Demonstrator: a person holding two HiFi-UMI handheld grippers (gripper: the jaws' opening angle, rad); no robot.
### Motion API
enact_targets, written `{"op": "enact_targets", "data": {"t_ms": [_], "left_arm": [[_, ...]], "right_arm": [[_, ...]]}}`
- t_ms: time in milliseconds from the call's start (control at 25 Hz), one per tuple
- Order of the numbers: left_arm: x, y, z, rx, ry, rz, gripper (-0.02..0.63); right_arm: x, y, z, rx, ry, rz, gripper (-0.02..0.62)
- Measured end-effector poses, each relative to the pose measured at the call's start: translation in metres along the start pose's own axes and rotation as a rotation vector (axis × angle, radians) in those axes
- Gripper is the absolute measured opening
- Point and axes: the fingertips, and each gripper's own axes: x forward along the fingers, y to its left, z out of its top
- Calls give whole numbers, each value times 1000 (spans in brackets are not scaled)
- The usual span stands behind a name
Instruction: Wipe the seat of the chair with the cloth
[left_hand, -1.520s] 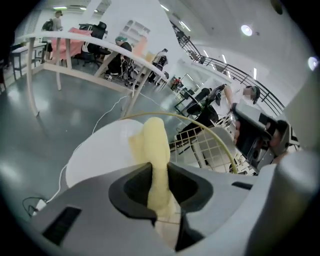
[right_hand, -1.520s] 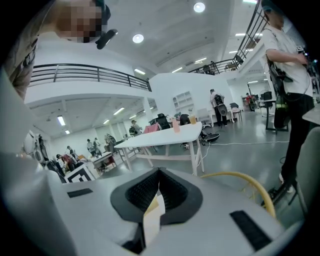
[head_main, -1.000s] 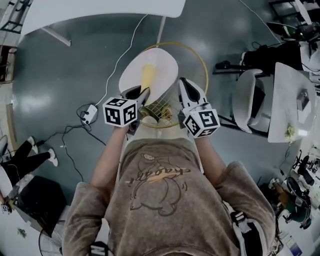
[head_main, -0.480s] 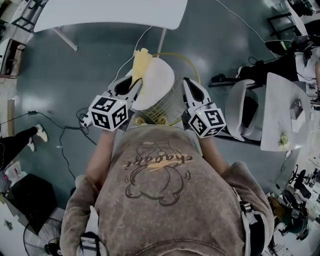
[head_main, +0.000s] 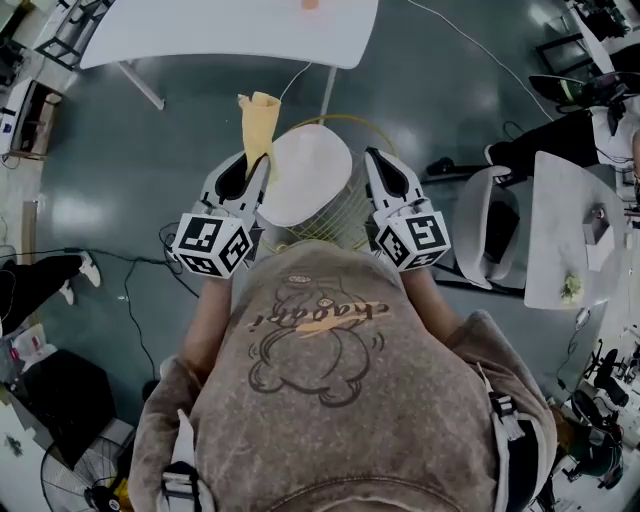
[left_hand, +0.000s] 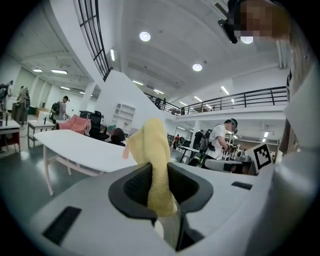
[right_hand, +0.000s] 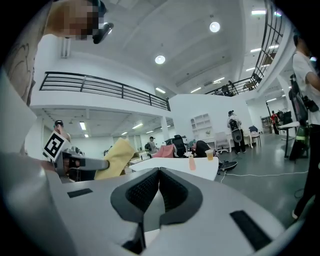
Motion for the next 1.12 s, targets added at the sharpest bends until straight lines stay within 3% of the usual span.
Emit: {"op": "enact_targets", "data": {"t_ms": [320, 560, 1120], "left_arm": [[-19, 9, -3, 61, -110, 70, 92], [-25, 11, -15, 91, -90, 103, 92], [-33, 10, -24, 39, -79, 132, 92]], "right_arm": [[-3, 12, -9, -11, -13, -9, 23], [-11, 7, -19, -22, -2, -40, 23], [-18, 16, -21, -26, -1, -47, 23]]}}
